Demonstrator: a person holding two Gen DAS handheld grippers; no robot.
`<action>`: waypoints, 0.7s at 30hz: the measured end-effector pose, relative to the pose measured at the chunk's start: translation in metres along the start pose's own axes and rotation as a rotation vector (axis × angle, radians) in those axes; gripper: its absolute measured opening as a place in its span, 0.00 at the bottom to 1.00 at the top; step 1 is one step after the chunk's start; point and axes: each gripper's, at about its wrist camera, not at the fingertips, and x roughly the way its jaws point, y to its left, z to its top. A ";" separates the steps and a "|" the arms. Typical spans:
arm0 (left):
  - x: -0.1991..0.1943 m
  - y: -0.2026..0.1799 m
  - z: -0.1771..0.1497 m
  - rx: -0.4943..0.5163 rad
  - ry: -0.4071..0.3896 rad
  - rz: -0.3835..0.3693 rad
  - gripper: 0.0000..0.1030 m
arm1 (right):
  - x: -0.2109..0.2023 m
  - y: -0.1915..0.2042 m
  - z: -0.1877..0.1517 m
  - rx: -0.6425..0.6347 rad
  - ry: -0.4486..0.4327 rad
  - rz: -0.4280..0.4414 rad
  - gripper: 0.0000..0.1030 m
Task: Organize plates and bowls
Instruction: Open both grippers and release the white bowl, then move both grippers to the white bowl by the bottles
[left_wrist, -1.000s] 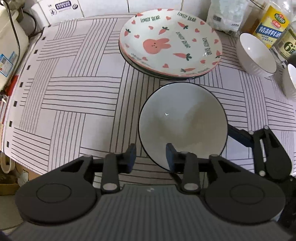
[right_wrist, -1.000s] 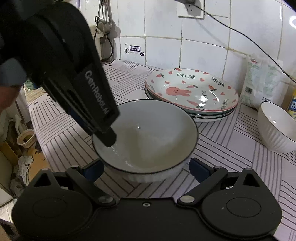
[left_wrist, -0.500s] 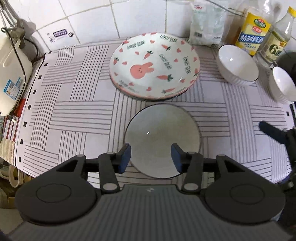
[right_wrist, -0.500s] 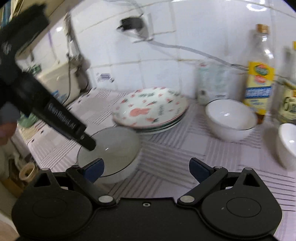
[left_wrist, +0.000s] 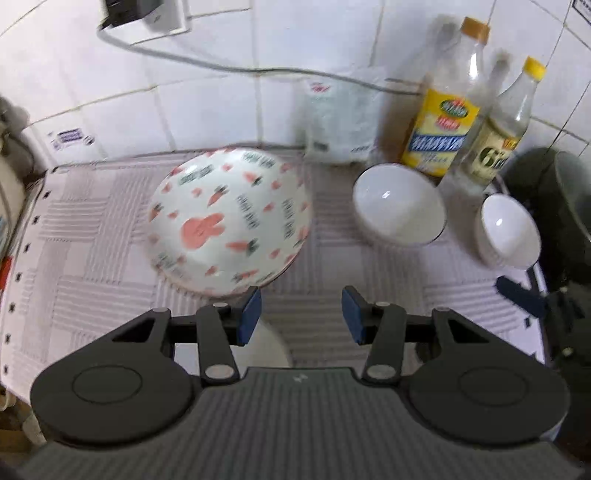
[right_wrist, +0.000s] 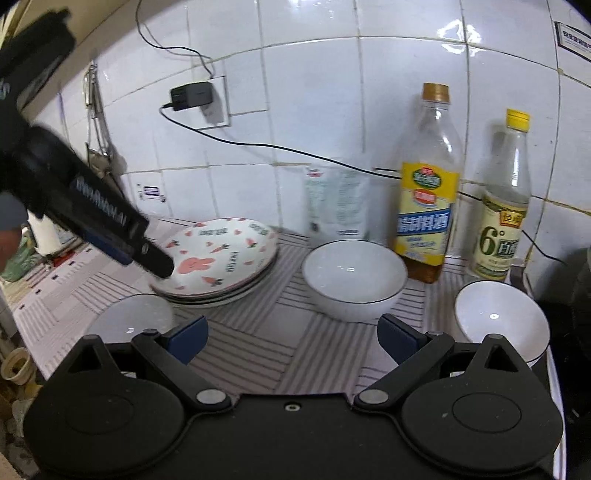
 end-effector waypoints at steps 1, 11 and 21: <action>0.004 -0.004 0.004 0.003 -0.004 -0.007 0.46 | 0.004 -0.004 0.000 0.001 0.004 -0.007 0.97; 0.061 -0.025 0.043 -0.023 -0.010 -0.080 0.52 | 0.056 -0.032 -0.002 0.058 0.031 -0.030 0.97; 0.119 -0.041 0.056 -0.001 0.020 -0.083 0.50 | 0.107 -0.045 -0.012 0.121 0.081 -0.041 0.97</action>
